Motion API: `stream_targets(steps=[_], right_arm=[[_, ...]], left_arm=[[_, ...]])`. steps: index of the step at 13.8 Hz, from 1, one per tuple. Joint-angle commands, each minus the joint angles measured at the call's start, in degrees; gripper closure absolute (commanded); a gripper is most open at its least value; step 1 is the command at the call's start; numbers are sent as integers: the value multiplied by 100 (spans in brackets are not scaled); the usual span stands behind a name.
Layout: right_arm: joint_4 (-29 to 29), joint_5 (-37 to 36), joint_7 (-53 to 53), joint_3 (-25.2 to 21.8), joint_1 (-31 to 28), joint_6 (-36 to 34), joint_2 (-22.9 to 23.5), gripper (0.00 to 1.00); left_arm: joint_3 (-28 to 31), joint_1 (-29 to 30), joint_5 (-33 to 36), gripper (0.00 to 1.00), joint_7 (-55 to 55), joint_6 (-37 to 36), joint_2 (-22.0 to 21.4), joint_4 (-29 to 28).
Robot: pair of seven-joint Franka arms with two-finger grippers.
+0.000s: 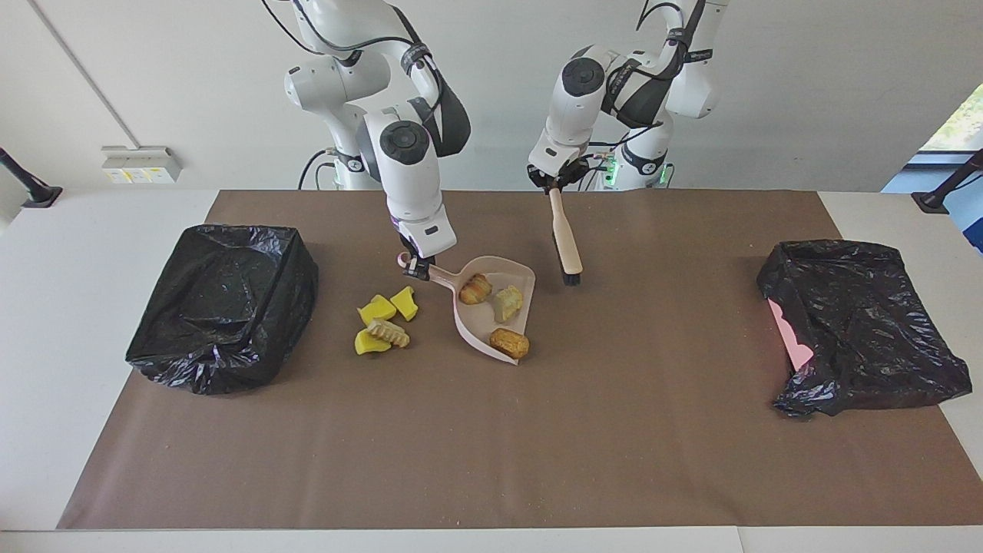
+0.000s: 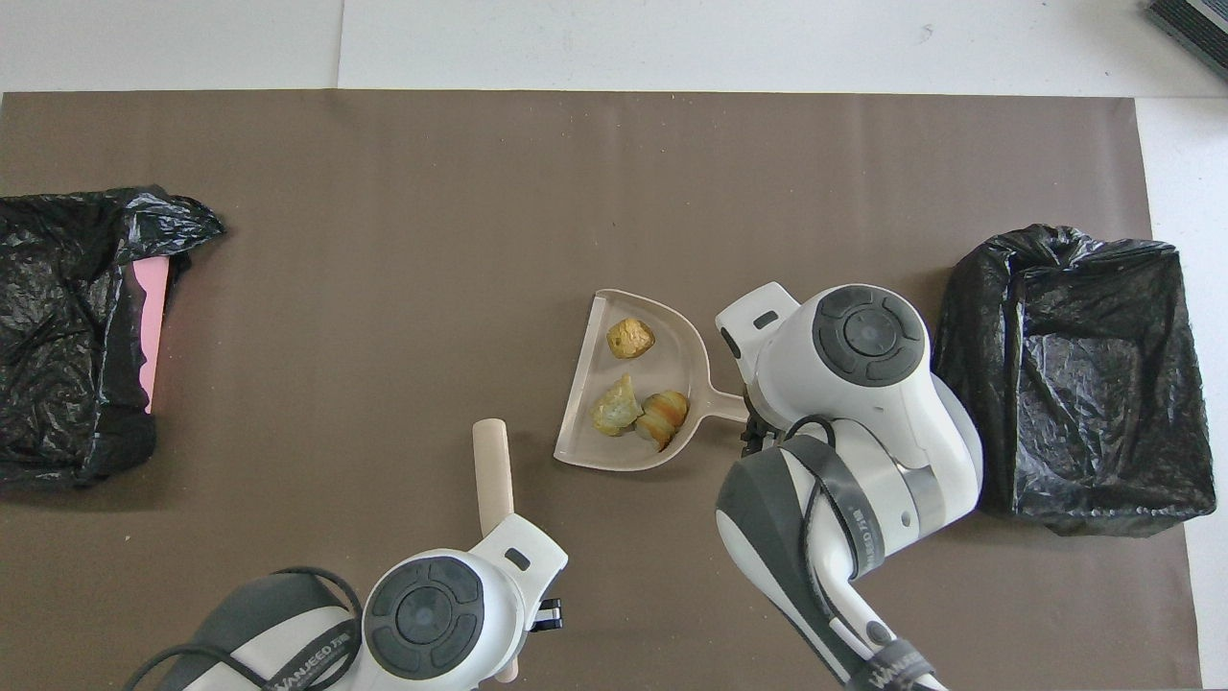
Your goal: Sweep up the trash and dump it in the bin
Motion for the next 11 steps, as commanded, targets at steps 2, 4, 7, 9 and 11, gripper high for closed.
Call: stream_targets(steps=[2,4,7,9,11], right_arm=[[188,48,-172,27,-106,-53,28,0],[601,48,-164,27,-106,-9,256,0],[787,48,-111,1,-333,-9,398,0],[796,39,-181,9,-676,-18,460,0],[735,240,-164,27,-687,-219,407,0]], left_arm=[[48,-436,-111,100,-392,0,-252,-198],[48,-743,-129,100,-708,245,-261,-373],[48,-1358,-138,100,-1429,894,-287,-716],[48,-1736,-138,100,-1929,1412,-278,-883],[48,-2114,-164,100,-2160,1704,-252,-954]])
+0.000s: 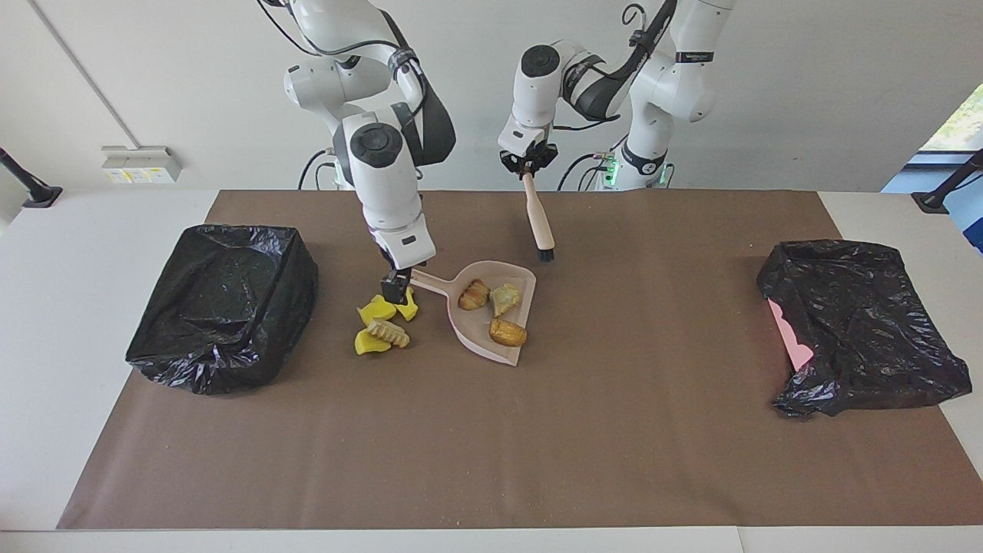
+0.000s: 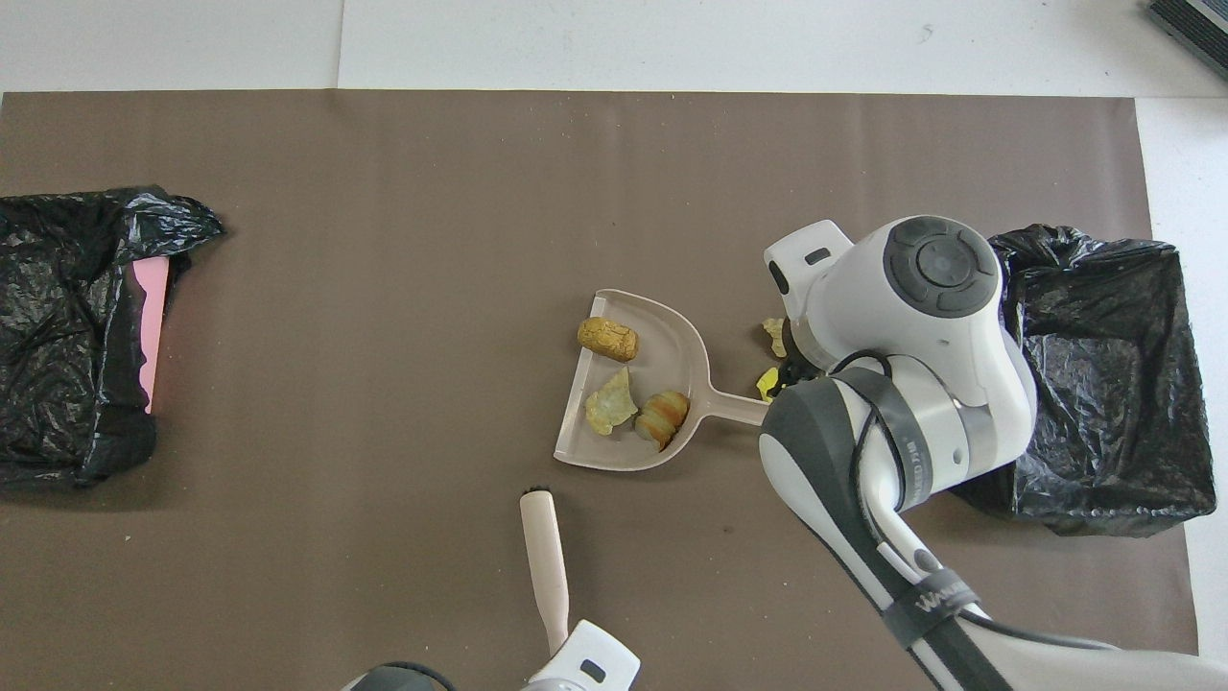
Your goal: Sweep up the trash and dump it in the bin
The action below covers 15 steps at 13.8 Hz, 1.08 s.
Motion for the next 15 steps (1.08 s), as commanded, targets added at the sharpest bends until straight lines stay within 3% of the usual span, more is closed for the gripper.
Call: stream_targets(steps=[1,3,8,14,15], right_arm=[[-12,605,45,39,-6,-226,-12,0],[-205,942,510,39,-15,-218,-118,0],[-584,943,766,65,90,28,-338,0],[75,706,55,57,116,-209,-65,0],[58,679,38,65,117,-218,-83,0]], left_arm=[[75,-502,-167,100,-298,387,-174,-246],[75,-687,-378,100,-228,396,-61,-237],[83,-696,-537,100,-88,431,160,-202],[92,-687,-537,100,141,852,652,-166],[92,-670,-537,92,280,827,652,-158]])
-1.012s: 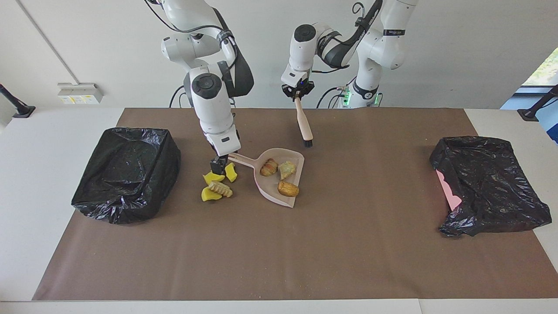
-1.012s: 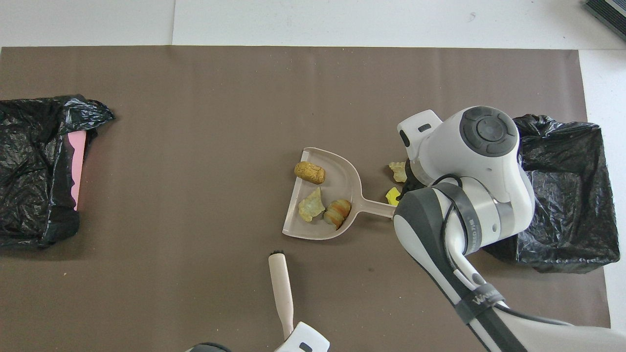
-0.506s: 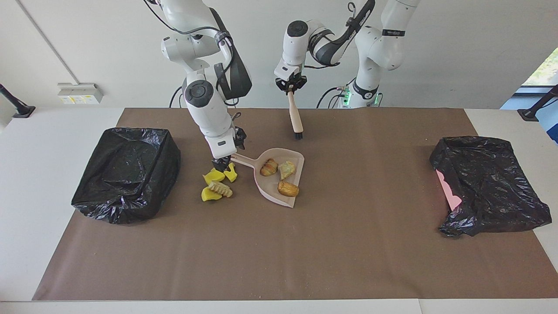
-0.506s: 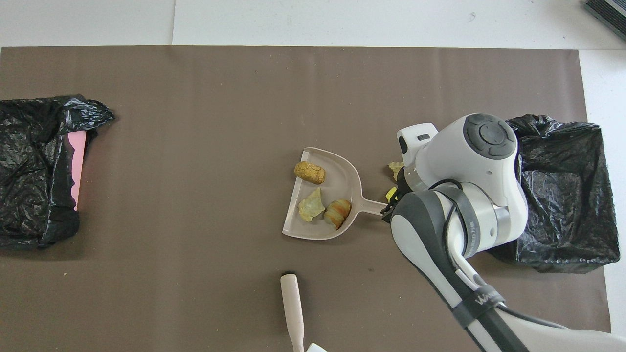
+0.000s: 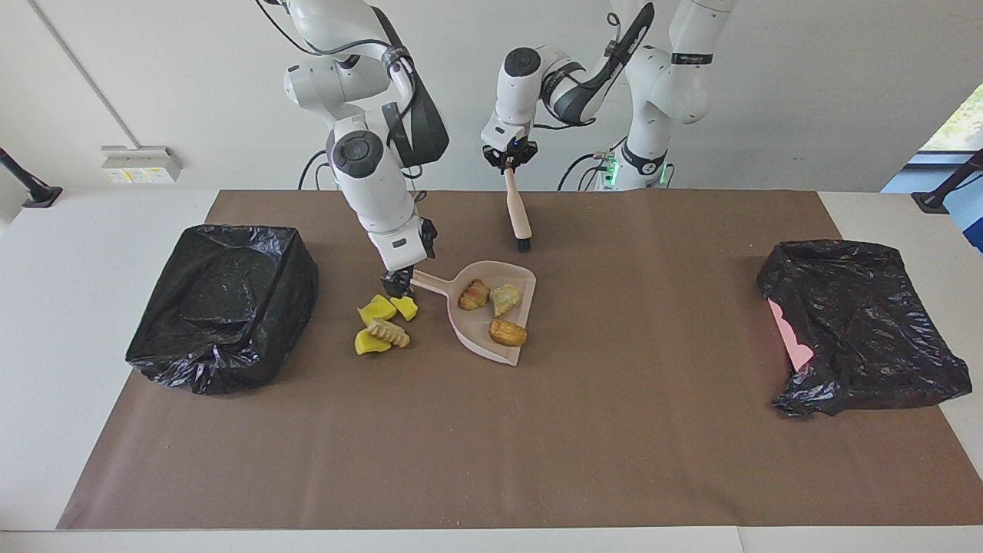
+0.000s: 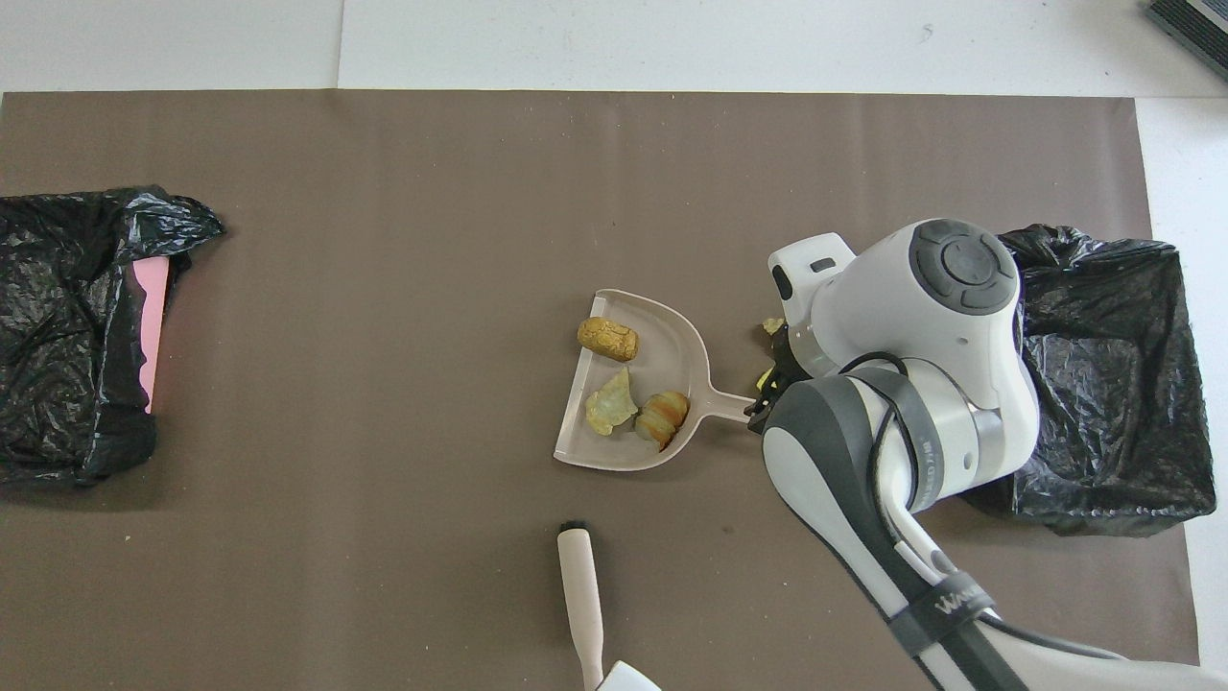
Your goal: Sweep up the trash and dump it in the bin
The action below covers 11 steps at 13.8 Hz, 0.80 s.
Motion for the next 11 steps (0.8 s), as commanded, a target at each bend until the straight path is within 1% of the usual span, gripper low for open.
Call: stream_targets(steps=[1,2,3,4,5,6,7,8,9,10,11], right_arm=[[130,-149,-169,73,-26,-103,49,0],[-26,-332,-535,82,34,27,-30,0],[-280,-438,-643,83,200,324,-135,0],[-509,-439,-636,83,219,571,-232,0],[-711,-439,-636,83,176,643,-276,0],[-800,-439,-740,83,158,643,-312,0],[-984,-448,-845,83,175,678,-347,0],[-1221,-448,-855,74,228,844,-382,0],[-1389,-492,-907,82,228,1124,-365,0],[-1434,-527,-1004,83,228,1283,-321,0],[-1425,-545,-1048,74,220,1294,-303,0]], left_arm=[[70,-38,-112,64,340,95,176,-30],[70,-29,-112,62,350,51,177,-21],[79,23,-112,61,420,-54,159,-4],[70,145,-112,61,594,-220,150,49],[70,277,-112,61,718,-500,142,154],[70,383,-112,51,797,-747,141,268],[79,427,-112,23,842,-819,107,321],[96,436,-112,0,851,-837,89,374],[123,480,-103,0,834,-854,89,496],[123,698,-51,0,860,-898,97,602],[114,831,2,0,1025,-942,97,751]])
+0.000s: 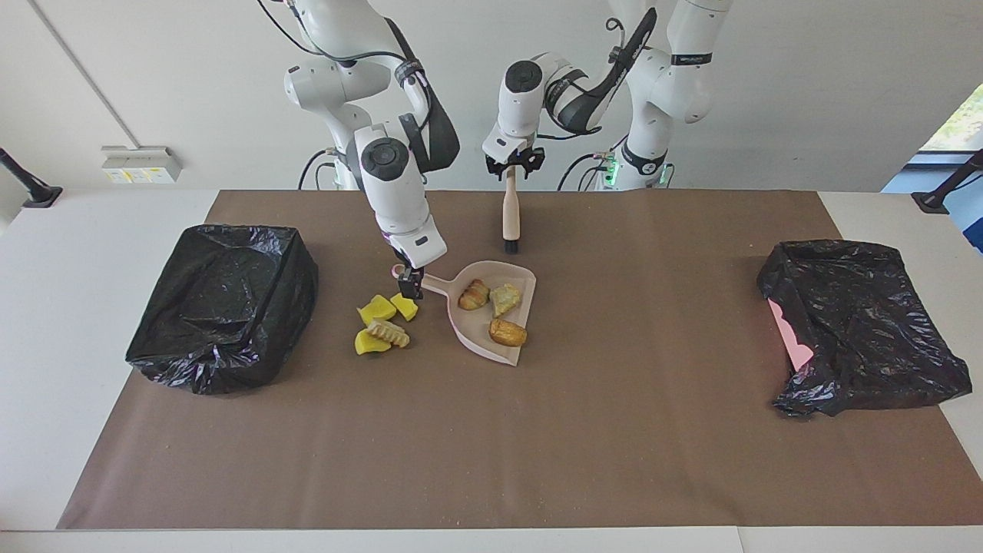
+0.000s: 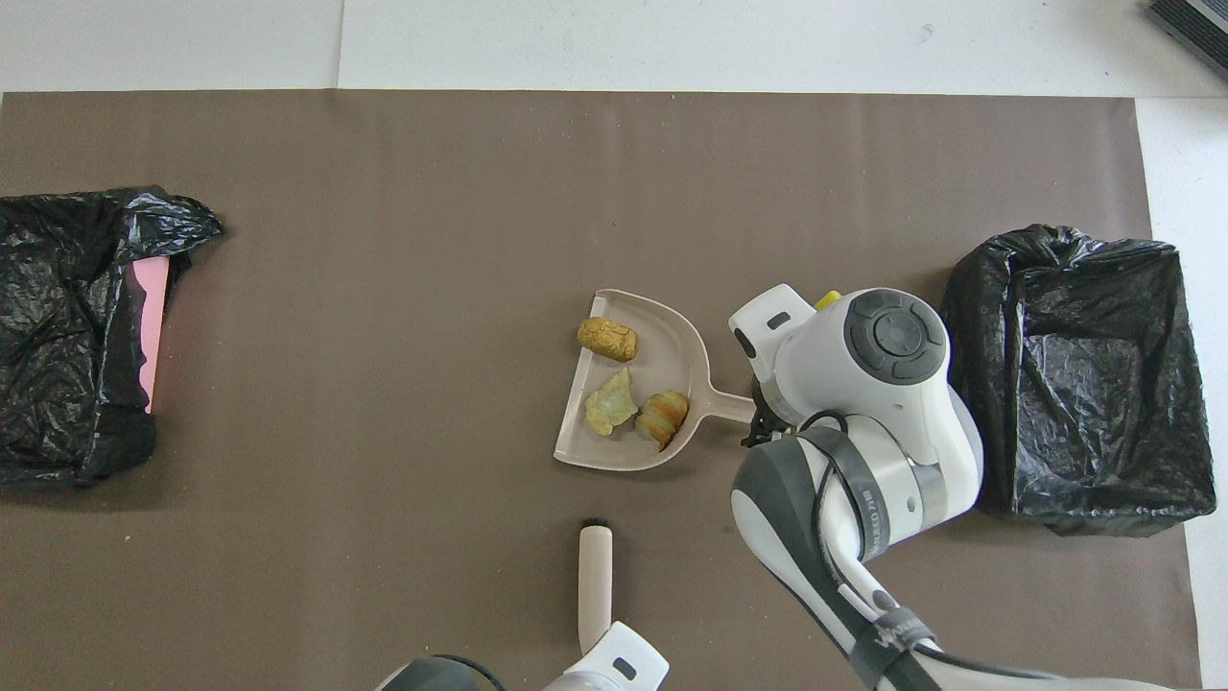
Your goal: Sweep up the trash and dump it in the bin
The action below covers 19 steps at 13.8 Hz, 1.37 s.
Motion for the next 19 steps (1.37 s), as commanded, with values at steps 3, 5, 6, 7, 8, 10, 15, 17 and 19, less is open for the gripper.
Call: stream_targets(steps=[3,5,6,7,8,10,15,17,19], right_arm=[[-309,-105,-205,28,-32,240,-158,0],[-309,-105,-214,37,-93,214,-132,31],[-300,-105,-205,37,-85,179,-132,66],[-300,-105,-197,28,-41,153,-140,100],[-274,-105,-205,36,-23,126,-141,100],[-64,-105,-144,37,3,-57,-45,100],[315,-88,-459,2,-93,-647,-96,100],[350,-36,-548,-34,-206,-726,-429,100],[351,26,-670,-25,-557,-831,-781,100]], left_arm=[[0,1033,675,0,587,-744,-24,864],[17,1578,1170,0,1059,-1166,2,1338],[17,2060,1206,0,1576,-1246,-41,1532],[17,2491,1207,0,2077,-1369,-33,1804],[17,2835,1216,0,2508,-1535,46,2154],[8,3450,1442,0,3282,-1799,256,2770],[17,4304,1910,0,4461,-2467,732,4212],[35,4638,1927,0,4901,-2800,688,4704],[43,5086,1963,0,5165,-3319,714,5276]])
